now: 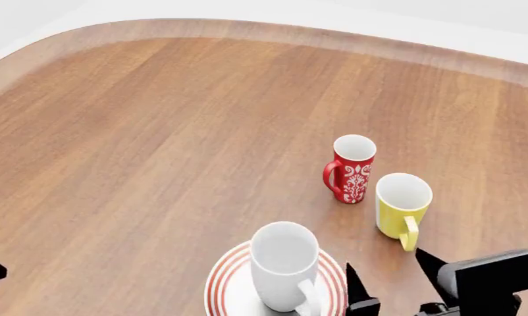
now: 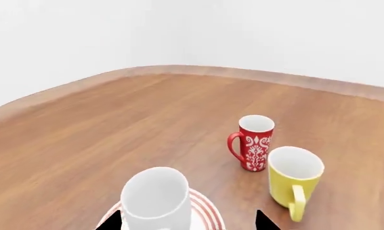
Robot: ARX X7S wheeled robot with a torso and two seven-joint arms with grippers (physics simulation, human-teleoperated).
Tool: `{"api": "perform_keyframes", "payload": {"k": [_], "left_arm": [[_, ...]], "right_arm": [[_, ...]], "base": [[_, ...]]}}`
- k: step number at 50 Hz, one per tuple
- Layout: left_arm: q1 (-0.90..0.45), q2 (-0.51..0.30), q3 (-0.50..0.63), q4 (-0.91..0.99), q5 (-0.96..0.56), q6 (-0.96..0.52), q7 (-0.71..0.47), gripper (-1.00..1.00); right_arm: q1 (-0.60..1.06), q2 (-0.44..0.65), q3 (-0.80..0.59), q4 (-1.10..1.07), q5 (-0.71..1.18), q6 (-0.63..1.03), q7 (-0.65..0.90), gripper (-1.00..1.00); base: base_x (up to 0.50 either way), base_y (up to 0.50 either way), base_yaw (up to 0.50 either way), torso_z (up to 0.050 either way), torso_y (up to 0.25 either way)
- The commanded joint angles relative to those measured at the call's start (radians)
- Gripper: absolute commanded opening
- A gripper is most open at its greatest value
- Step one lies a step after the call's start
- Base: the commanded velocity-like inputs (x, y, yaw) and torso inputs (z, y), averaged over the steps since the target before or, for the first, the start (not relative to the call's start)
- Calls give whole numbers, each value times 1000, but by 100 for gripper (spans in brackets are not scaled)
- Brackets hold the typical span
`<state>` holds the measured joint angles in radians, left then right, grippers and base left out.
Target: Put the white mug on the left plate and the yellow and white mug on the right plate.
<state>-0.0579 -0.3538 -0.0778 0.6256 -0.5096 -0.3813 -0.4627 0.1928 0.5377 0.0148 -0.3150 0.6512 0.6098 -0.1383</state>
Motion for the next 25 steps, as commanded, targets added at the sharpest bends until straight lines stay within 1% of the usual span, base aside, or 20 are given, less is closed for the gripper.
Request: {"api": "perform_keyframes", "payload": {"k": [1,10,13,15,23,25], "left_arm": [[-2,-3,-3,-5,-6,7,2,100],[1,-3,-4,6,-14,5,-6,100],[3,-2,-7,11,-18,3,-11,100],[6,-1,-6,16,-18,1,-15,100],[9,-2,-1,32,-26,-6,-23,100],[9,-2,-2,31,-28,-5,-21,100]], "right_arm": [[159,-85,21,104,-14,-60,49,100],[384,-160,-34,393,-125,-69,131,100],[424,-174,-49,463,-151,-97,128,100],[465,-191,-67,540,-204,-133,159,100],[623,-233,-147,862,-311,-140,189,100],[635,-240,-151,896,-316,-163,181,100]], "base": [[0,0,0,0,0],[0,0,0,0,0],[0,0,0,0,0],[0,0,0,0,0],[0,0,0,0,0],[0,0,0,0,0]]}}
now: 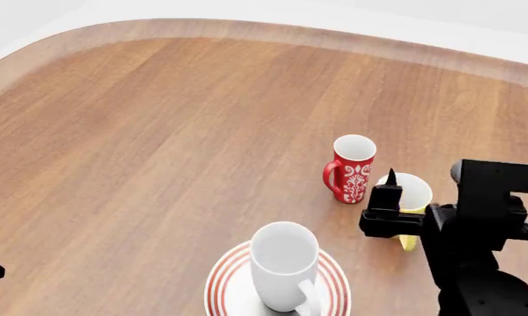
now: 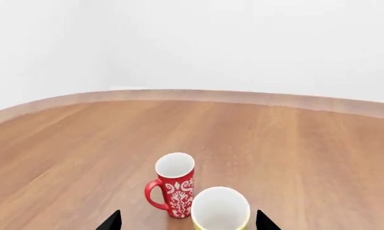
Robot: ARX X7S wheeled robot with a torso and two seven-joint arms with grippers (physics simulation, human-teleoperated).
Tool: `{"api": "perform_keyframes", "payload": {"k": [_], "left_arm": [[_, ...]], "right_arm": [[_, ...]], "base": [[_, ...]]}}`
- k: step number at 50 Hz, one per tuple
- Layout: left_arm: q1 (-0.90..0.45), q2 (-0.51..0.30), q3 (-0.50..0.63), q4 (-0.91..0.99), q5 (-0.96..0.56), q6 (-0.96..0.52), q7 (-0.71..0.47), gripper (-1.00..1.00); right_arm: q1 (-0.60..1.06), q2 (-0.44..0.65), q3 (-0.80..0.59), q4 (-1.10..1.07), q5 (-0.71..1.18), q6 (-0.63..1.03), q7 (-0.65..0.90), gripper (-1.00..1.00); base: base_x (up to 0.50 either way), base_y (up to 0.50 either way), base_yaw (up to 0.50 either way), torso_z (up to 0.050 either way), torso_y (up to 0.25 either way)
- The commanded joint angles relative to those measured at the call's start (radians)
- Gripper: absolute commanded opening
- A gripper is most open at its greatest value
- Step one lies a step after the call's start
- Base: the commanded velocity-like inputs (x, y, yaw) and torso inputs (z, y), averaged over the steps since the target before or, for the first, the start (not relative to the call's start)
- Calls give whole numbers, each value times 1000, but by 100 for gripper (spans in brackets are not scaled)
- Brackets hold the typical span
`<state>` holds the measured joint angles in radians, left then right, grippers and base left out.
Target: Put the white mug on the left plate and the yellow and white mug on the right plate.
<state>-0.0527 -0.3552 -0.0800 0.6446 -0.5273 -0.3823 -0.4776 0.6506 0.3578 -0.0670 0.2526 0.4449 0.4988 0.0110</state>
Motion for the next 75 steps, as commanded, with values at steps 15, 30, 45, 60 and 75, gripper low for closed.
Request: {"api": "perform_keyframes", "payload": {"k": [15,30,45,60,75], "left_arm": [[6,-6,-6,4,-16,4,-7,100],[3,-7,0,-4,-43,29,26,100],[21,-24,42,9,-16,66,75,100],[39,-21,-3,30,-83,92,77,100],[39,-22,3,19,-54,111,73,100]], "right_arm": [[198,-61,-66,345,-62,24,-15,100],[589,-154,-84,1056,-211,-265,-110,100],[612,-170,83,1056,-382,-186,-123,100],[612,-159,158,1056,-425,-194,-119,100],[621,-161,166,1056,-440,-258,-145,100]], "base": [[0,0,0,0,0],[0,0,0,0,0],[0,0,0,5,-83],[0,0,0,8,-161],[0,0,0,7,-90]]}}
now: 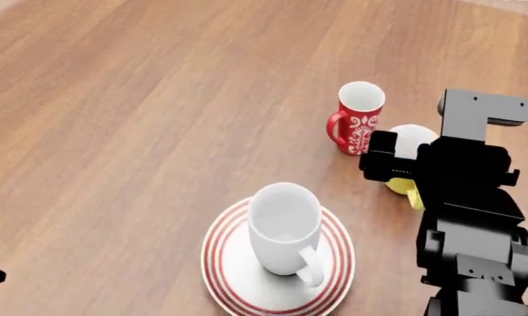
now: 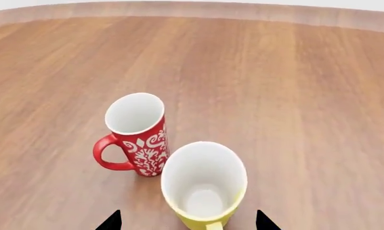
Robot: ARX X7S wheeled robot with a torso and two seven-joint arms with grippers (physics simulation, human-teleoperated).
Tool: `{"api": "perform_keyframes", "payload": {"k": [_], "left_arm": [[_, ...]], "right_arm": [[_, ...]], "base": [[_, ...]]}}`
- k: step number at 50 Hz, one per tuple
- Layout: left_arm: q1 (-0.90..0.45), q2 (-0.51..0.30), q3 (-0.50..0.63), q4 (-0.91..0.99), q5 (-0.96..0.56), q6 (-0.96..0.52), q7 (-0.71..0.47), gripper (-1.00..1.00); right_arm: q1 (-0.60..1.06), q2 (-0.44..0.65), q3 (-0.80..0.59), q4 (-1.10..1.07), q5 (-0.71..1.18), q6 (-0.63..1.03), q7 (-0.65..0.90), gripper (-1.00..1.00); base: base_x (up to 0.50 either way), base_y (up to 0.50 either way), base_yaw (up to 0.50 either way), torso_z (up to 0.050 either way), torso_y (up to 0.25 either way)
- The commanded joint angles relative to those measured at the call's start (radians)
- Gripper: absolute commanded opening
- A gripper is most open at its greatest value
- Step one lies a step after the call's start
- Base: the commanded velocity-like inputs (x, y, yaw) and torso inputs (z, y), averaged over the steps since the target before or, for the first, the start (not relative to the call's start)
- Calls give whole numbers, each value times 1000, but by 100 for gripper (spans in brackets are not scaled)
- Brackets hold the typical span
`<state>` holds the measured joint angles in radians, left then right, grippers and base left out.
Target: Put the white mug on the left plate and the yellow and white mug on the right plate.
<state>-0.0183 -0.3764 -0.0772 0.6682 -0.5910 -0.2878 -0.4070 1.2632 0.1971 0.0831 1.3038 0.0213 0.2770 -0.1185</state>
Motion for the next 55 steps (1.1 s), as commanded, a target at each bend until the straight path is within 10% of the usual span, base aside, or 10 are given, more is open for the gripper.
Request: {"api": "perform_keyframes", "payload": {"k": [1,55], "left_arm": [[4,-2,1,-4,8,16,3,100],[1,-9,21,-9,-3,30,0,100]], "right_arm": [[10,-1,16,5,-17,-37,-16,100],[-16,31,2,5,-20,-21,-13,100]], "base": [[0,0,0,11,-250],[0,0,0,4,-68]]}}
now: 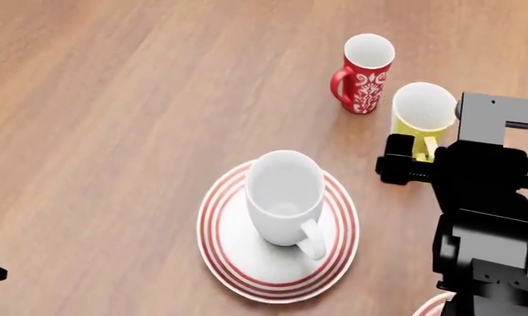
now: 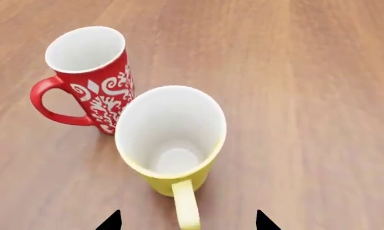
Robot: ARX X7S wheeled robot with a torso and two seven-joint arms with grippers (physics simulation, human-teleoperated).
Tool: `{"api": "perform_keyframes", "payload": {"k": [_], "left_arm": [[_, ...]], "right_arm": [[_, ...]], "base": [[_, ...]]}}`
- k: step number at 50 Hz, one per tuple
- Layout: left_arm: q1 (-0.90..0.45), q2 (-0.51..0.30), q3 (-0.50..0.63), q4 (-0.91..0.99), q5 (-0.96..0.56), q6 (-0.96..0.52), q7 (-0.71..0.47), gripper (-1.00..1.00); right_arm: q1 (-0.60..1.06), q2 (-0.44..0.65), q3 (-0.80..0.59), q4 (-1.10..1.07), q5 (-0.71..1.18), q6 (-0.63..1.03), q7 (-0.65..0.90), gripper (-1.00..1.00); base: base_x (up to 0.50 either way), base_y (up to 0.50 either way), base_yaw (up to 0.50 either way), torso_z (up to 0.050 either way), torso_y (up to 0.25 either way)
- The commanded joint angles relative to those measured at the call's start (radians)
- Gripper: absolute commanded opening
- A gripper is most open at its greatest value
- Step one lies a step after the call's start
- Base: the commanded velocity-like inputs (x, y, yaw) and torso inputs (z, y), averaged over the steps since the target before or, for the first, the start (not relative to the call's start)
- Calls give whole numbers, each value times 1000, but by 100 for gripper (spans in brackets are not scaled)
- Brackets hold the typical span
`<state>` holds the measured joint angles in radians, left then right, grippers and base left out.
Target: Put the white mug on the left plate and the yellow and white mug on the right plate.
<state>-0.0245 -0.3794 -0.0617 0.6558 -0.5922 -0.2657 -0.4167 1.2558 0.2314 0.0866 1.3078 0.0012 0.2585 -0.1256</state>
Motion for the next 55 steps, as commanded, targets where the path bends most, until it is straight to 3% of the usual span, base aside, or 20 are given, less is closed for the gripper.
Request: {"api": "perform_keyframes", "payload": {"k": [1,7,17,46,55], "left_arm": [[8,-7,8,4,0,7,9,100],[-3,-12,6,8,-8,-15,-9,100],[-5,-10,-3,3,-32,-20,-19,100],[11,-13,-2,12,-29,19,-6,100],[15,-17,-1,9,-23,31,2,100]], "right_arm": [[-8,-4,-1,1,0,-2,-5,100],[-6,-4,-3,1,-1,-18,-13,100],[-1,-8,25,0,26,-236,-75,100],[-9,-2,61,0,15,-251,-66,100],[-7,0,63,0,12,-254,-64,100]], "base": [[0,0,0,11,-250],[0,0,0,5,-88],[0,0,0,0,0],[0,0,0,3,-78],[0,0,0,13,-246]]}}
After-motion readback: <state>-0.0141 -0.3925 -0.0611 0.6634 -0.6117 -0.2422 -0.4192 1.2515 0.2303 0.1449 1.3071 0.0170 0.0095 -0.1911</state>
